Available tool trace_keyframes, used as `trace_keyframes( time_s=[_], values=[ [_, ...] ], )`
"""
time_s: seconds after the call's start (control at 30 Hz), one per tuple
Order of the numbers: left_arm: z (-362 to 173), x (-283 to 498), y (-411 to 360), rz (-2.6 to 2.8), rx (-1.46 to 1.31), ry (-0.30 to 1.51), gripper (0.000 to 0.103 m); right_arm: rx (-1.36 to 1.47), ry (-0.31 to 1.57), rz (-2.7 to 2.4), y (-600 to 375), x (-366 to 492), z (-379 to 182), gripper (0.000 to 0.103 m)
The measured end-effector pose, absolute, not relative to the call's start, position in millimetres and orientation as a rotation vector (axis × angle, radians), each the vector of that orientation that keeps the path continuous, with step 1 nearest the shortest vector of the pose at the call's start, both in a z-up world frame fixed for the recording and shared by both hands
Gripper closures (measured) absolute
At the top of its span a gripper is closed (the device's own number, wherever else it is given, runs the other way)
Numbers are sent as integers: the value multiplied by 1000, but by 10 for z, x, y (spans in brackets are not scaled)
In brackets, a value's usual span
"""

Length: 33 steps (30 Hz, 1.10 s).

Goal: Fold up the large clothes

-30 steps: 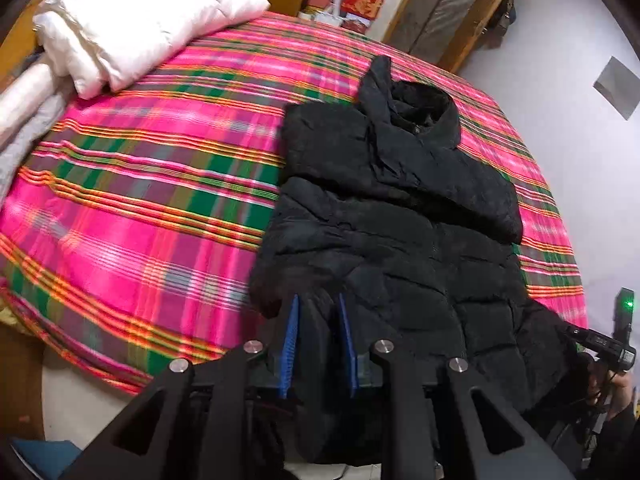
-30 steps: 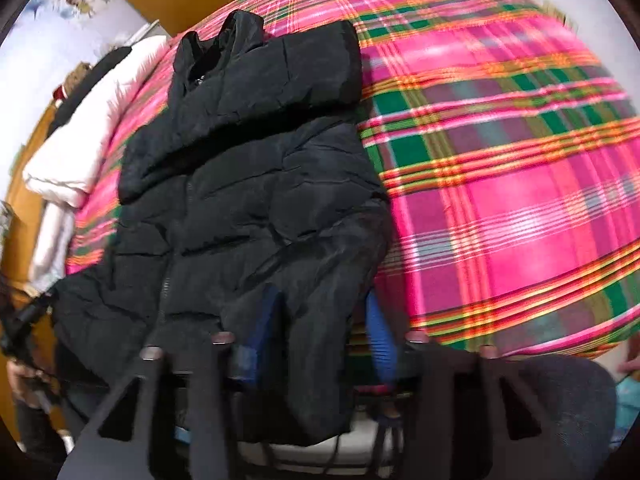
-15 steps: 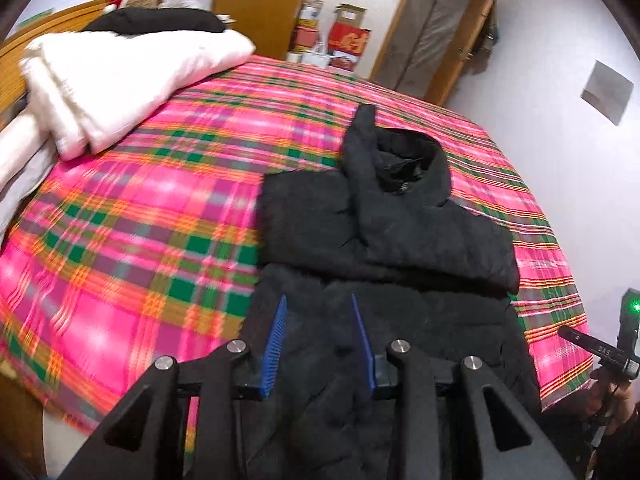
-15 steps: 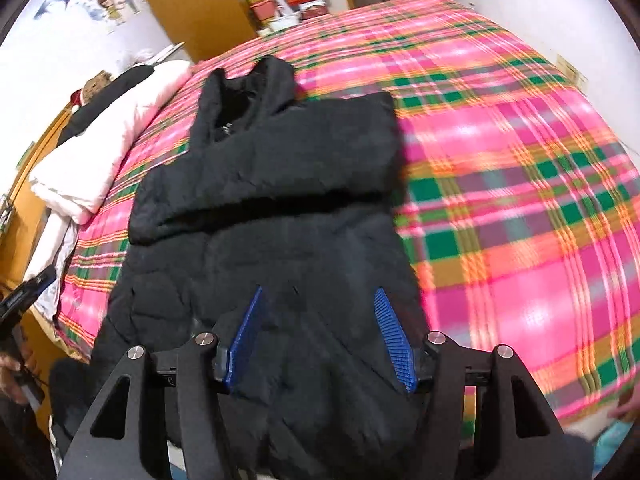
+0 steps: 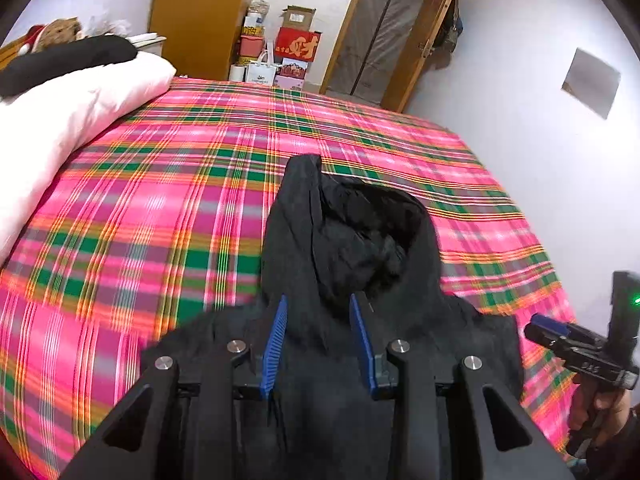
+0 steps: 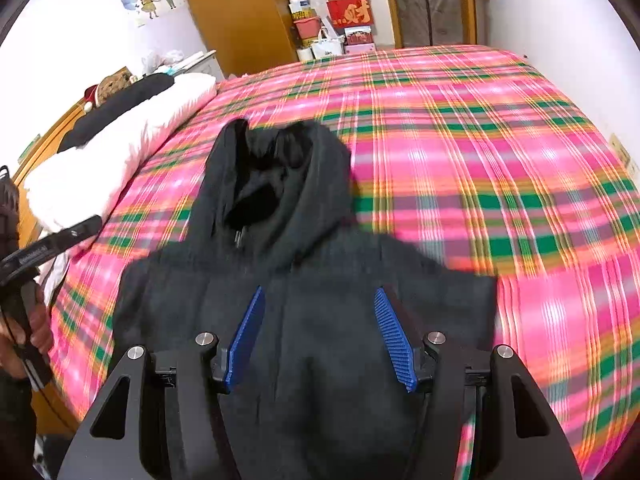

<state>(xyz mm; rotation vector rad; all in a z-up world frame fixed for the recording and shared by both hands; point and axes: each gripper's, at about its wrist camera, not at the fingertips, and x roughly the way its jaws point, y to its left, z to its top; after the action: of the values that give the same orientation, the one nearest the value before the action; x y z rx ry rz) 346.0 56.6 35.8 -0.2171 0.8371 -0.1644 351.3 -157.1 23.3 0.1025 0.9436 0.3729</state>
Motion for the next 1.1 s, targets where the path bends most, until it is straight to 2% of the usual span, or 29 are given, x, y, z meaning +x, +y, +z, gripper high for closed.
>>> trace_keyframes(
  time_s=[0.3,0.5,0.53,0.57,0.6,0.63,0.67,0.7,0.9,1.1],
  values=[
    [-199,4797,394,-107,-126,941,68,43,953,384,-1158,4658,14,45],
    [-633,5211,319,-84,-124,1015,68,-35,1013,332,-833,5251,-222,45],
    [-671,5234,303,-87,-129,1018,68,-50,1035,304,-818,5322,-299,47],
    [-708,5256,286,-90,-128,1020,68,-60,1051,285,-813,5371,-355,64],
    [-734,5254,268,-96,-126,1017,70,-69,1070,271,-812,5403,-413,74],
    [-743,5234,254,-103,-124,1003,76,-67,1082,265,-824,5404,-446,86],
    [-737,5206,242,-109,-123,992,90,-53,1073,275,-843,5366,-433,90],
    [-723,5182,235,-121,-128,984,96,-47,1060,284,-863,5328,-399,94],
    [-288,4812,287,-163,-145,857,101,-7,952,342,-963,4931,49,95],
    [258,4229,427,-210,-209,753,102,29,855,383,-1047,4316,533,95]
  ],
)
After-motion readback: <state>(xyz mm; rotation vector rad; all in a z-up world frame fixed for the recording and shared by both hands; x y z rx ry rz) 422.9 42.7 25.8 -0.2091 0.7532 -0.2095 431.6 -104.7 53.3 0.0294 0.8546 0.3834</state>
